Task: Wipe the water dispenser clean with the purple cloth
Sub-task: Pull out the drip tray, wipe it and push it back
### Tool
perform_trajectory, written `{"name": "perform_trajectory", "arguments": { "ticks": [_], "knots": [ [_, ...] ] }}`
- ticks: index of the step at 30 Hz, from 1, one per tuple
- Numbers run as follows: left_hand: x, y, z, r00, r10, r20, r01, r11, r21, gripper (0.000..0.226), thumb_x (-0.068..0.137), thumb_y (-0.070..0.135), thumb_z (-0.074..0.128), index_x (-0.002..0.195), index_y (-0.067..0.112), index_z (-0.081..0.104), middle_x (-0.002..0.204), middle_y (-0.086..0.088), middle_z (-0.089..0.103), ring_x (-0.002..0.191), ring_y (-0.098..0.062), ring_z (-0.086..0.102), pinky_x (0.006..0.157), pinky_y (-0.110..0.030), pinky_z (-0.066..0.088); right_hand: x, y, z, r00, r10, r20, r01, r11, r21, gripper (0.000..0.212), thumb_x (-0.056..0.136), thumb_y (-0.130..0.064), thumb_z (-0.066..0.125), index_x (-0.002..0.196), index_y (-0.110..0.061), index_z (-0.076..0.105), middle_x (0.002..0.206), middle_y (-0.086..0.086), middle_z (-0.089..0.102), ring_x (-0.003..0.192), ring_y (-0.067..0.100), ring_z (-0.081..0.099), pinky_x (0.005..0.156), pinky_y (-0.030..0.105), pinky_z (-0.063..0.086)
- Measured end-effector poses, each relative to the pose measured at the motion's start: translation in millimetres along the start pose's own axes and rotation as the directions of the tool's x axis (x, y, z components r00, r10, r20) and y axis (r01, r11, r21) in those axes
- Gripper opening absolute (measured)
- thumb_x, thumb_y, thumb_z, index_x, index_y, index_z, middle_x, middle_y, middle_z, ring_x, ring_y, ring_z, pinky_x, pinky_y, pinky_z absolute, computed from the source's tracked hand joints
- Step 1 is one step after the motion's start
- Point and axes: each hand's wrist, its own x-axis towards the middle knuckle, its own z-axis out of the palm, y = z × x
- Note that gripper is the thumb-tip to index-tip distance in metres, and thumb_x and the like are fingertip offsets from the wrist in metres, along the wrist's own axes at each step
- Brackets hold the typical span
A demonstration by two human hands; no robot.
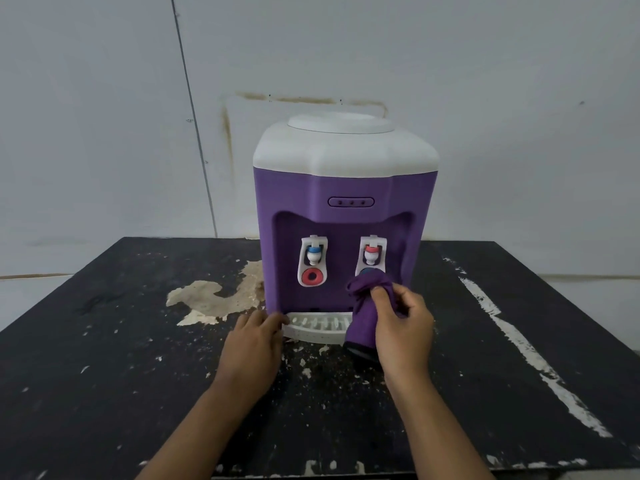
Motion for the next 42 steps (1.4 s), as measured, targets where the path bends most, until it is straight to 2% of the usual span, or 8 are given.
{"name": "perform_trajectory", "arguments": {
  "ticks": [4,8,12,20,23,31,36,42],
  "knots": [
    [-2,-3,8,0.999,-0.038,0.032,0.037,0.998,0.041,0.039,0.109,0.039,0.049,0.148,0.039,0.053,0.128,0.005,0.053,0.116,-0.019,0.049,0.096,-0.038,0.052,4,6,-10,0.998,0.058,0.039,-0.057,0.998,-0.027,0.006,0.105,-0.025,0.069,0.101,-0.026,0.073,0.096,-0.010,0.077,0.091,0.006,0.073,0.076,0.029,0.055],
    [2,-7,10,1.000,-0.020,0.012,0.020,1.000,0.000,0.024,0.107,0.037,0.056,0.130,0.038,0.064,0.121,0.008,0.050,0.115,-0.017,0.048,0.095,-0.036,0.051,6,13,-15,0.984,0.169,0.054,-0.166,0.984,-0.064,0.014,0.108,-0.031,0.066,0.103,-0.019,0.068,0.098,0.012,0.077,0.084,0.031,0.073,0.074,0.048,0.058],
    [4,-18,8,0.998,0.014,0.058,-0.012,0.999,-0.033,0.013,0.108,0.036,0.055,0.117,0.043,0.061,0.121,0.017,0.049,0.116,-0.009,0.046,0.092,-0.032,0.041,12,18,-17,0.974,0.217,0.058,-0.203,0.960,-0.191,0.019,0.105,-0.035,0.068,0.099,-0.017,0.067,0.095,0.011,0.075,0.081,0.027,0.072,0.066,0.038,0.054],
    [-7,-24,1,0.997,0.057,0.054,-0.044,0.973,-0.226,0.014,0.111,0.044,0.042,0.111,0.048,0.056,0.100,0.030,0.061,0.102,0.004,0.049,0.090,-0.033,0.038,25,15,-19,0.987,0.155,0.044,-0.122,0.898,-0.423,0.018,0.098,-0.038,0.073,0.108,-0.024,0.069,0.100,-0.001,0.074,0.087,0.021,0.073,0.073,0.039,0.058],
    [-8,-23,4,0.998,0.057,0.041,-0.046,0.972,-0.231,0.017,0.111,0.046,0.040,0.111,0.047,0.057,0.094,0.027,0.061,0.099,0.003,0.049,0.091,-0.031,0.035,21,12,-17,0.992,0.119,0.051,-0.080,0.872,-0.484,0.025,0.101,-0.039,0.070,0.124,-0.030,0.070,0.114,-0.007,0.072,0.101,0.020,0.071,0.080,0.039,0.058],
    [-12,-22,7,0.996,0.074,0.039,-0.064,0.974,-0.218,0.029,0.104,0.067,0.035,0.108,0.050,0.058,0.094,0.034,0.054,0.102,0.009,0.046,0.095,-0.032,0.036,17,14,-23,0.997,0.032,0.073,0.019,0.791,-0.611,0.024,0.105,-0.036,0.063,0.124,-0.031,0.076,0.113,-0.005,0.077,0.101,0.022,0.072,0.084,0.041,0.061],
    [-14,-24,6,0.993,0.104,0.059,-0.095,0.985,-0.141,0.053,0.079,0.086,0.060,0.116,0.048,0.063,0.100,0.035,0.048,0.099,0.006,0.046,0.101,-0.031,0.039,20,16,-19,0.996,-0.021,0.089,0.071,0.784,-0.617,0.023,0.106,-0.031,0.067,0.126,-0.026,0.078,0.118,-0.002,0.078,0.108,0.024,0.073,0.091,0.043,0.062],
    [-16,-24,1,0.995,0.096,-0.034,-0.100,0.976,-0.194,0.064,0.078,0.084,0.060,0.124,0.044,0.075,0.097,0.047,0.048,0.104,0.010,0.047,0.093,-0.034,0.038,18,18,-15,0.971,-0.233,0.047,0.192,0.651,-0.734,0.024,0.104,-0.027,0.072,0.127,-0.026,0.080,0.109,0.001,0.081,0.094,0.024,0.074,0.075,0.029,0.051]
  ]
}}
